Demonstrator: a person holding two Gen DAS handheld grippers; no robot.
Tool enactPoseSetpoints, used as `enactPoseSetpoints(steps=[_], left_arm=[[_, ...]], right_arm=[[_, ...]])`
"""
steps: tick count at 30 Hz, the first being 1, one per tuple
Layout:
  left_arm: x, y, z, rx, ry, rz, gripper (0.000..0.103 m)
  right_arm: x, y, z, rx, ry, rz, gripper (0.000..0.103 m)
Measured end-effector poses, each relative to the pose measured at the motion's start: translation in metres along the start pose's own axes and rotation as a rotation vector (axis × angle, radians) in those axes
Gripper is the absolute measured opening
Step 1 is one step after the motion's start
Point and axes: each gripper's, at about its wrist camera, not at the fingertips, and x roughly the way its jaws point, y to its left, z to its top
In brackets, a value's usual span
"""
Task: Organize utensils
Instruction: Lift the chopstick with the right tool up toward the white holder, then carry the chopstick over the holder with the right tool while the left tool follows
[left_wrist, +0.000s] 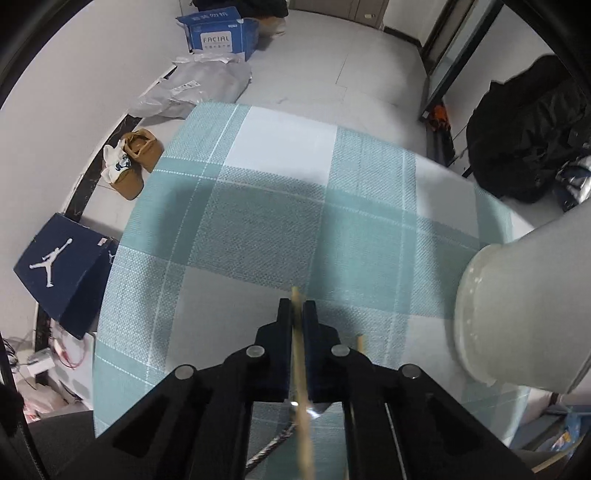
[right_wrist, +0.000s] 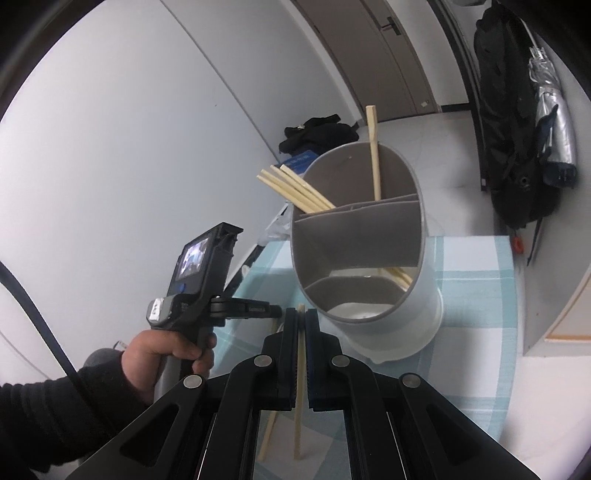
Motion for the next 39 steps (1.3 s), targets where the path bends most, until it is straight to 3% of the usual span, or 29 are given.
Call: enactPoseSetpoints(steps=[5,11,16,24,32,39], left_arm=[[-0.031,0.003,0.001,-0.031,-0.138,-0.028,0.002],[-0.087,0.012,-0.019,-0.057,-0.307,-0.126,0.002],[-0.117,0.008,-0.035,-0.036,-0.393,-0.182,0.002],[-0.135,0.006,-0.049,0.016,-0.428,-0.225,0.002],[-0.158,-0.003,-0.064,0.119,-0.471,-0.213,0.001],[-0.186,-0.011,-0.071,0.192,-0.500,-0.270,0.001]], right_arm=[[-0.004,0.002,-0.001,-0.022,-0.022,-0.026,0.003],[-0.009,0.008,-0.002,-0.046,-0.064,-0.029,0.003],[-0.014,0.020,-0.007,-0.081,-0.099,-0.057,0.003],[-0.018,0.030,-0.008,-0.101,-0.130,-0.113,0.003],[-0.030,0.037,-0.007,-0.132,-0.164,-0.154,0.003],[-0.057,0.037,-0.001,-0.146,-0.216,-0.165,0.003]])
